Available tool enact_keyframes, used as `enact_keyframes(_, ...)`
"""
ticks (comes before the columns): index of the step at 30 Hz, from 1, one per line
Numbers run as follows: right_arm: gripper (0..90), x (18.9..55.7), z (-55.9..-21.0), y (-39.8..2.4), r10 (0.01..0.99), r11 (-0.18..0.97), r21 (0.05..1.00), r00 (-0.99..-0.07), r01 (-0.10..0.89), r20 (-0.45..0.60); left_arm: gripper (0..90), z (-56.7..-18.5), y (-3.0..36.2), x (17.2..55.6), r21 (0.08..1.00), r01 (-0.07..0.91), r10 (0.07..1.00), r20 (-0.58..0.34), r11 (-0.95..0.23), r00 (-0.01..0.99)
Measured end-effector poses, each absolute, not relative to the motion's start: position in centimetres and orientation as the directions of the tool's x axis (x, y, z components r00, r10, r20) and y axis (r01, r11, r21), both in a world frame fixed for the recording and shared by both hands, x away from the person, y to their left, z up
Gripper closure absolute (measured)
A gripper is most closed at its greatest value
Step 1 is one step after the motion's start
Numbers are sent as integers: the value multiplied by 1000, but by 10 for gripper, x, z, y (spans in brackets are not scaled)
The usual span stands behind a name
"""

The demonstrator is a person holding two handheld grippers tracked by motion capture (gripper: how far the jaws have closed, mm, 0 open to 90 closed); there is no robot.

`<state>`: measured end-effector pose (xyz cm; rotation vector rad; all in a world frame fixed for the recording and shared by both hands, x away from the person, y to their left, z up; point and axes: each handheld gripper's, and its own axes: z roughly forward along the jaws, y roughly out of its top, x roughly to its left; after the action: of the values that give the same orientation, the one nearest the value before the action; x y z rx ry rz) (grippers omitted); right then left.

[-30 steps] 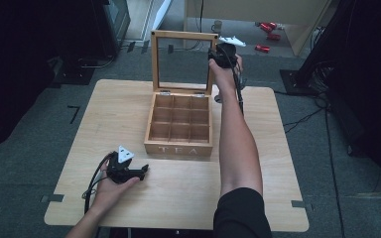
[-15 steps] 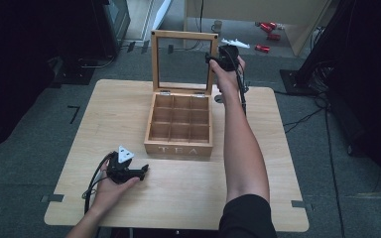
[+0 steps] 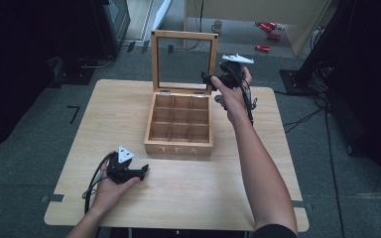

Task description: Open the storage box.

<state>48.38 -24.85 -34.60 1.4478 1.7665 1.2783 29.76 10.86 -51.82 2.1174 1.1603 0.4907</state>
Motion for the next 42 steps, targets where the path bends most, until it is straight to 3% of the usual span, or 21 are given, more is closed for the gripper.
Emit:
enact_keyframes(23,22,385,-370,-272,932,82,892,-352,445,90,147,-518,108,298,707,594,846,11,-384,534)
enact_keyframes(42,22,302,-402,-317,947,88,901,-315,424,56,147,-518,108,297,708,594,846,9,-382,533)
